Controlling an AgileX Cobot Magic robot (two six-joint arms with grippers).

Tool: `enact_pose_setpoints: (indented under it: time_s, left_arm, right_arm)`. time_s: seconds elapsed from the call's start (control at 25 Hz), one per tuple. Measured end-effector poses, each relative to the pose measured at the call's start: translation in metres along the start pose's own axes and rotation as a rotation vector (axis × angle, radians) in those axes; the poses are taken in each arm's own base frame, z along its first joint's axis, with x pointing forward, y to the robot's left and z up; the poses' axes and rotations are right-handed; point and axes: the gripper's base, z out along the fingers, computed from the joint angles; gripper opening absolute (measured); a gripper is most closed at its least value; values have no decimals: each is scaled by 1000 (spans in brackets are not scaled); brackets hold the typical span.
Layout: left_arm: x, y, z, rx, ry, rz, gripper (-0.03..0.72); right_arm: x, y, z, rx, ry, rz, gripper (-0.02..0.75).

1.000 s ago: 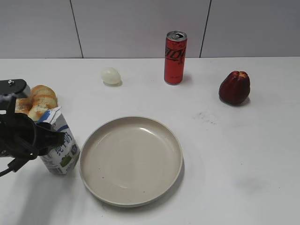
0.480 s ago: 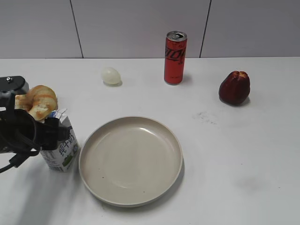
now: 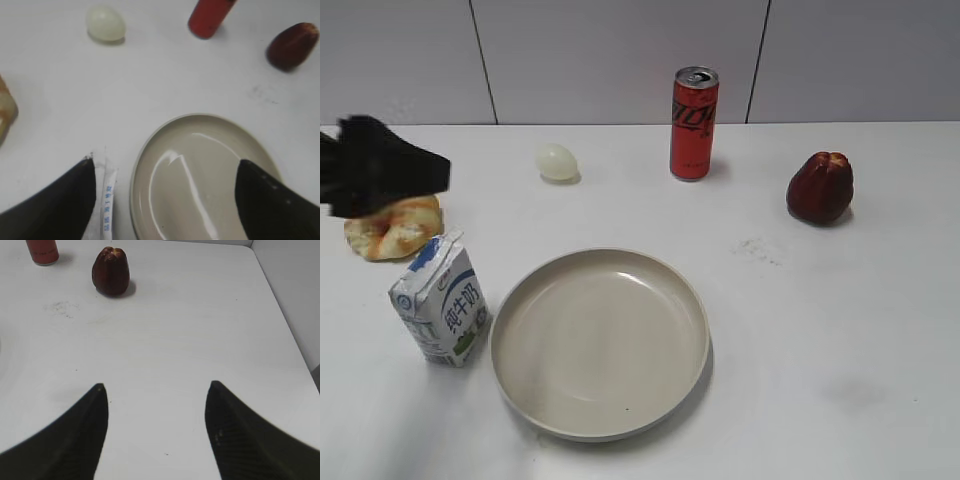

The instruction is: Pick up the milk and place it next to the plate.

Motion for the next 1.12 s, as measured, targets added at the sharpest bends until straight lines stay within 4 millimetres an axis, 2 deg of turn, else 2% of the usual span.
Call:
enact_pose_setpoints:
  time_s: [0.08, 0.2, 0.36, 0.48, 0.68, 0.84, 1.0, 1.12]
  left_arm:
    - [-12, -3, -29, 12, -16, 62, 661]
    - [-16, 4, -69, -50, 8, 138, 653]
    - [3, 17, -111, -202, 92, 154, 638]
    - [18, 16, -132, -261, 100, 99, 615]
    - [61, 16, -152, -341, 160, 36, 583]
    - [93, 15, -164, -381, 104, 39, 582]
    - [114, 15, -171, -409, 16, 72, 580]
    - [120, 16, -172, -416, -38, 88, 580]
  right_arm:
    - [0, 0, 0, 0, 0, 0, 466]
    - [0, 0, 0, 0, 0, 0, 466]
    - [0, 0, 0, 0, 0, 0, 466]
    - [0, 0, 0, 0, 0, 0, 466]
    - [0, 0, 0, 0, 0, 0, 466]
    - [0, 0, 0, 0, 0, 0, 466]
    - [0, 0, 0, 0, 0, 0, 466]
    - [0, 0, 0, 0, 0, 0, 466]
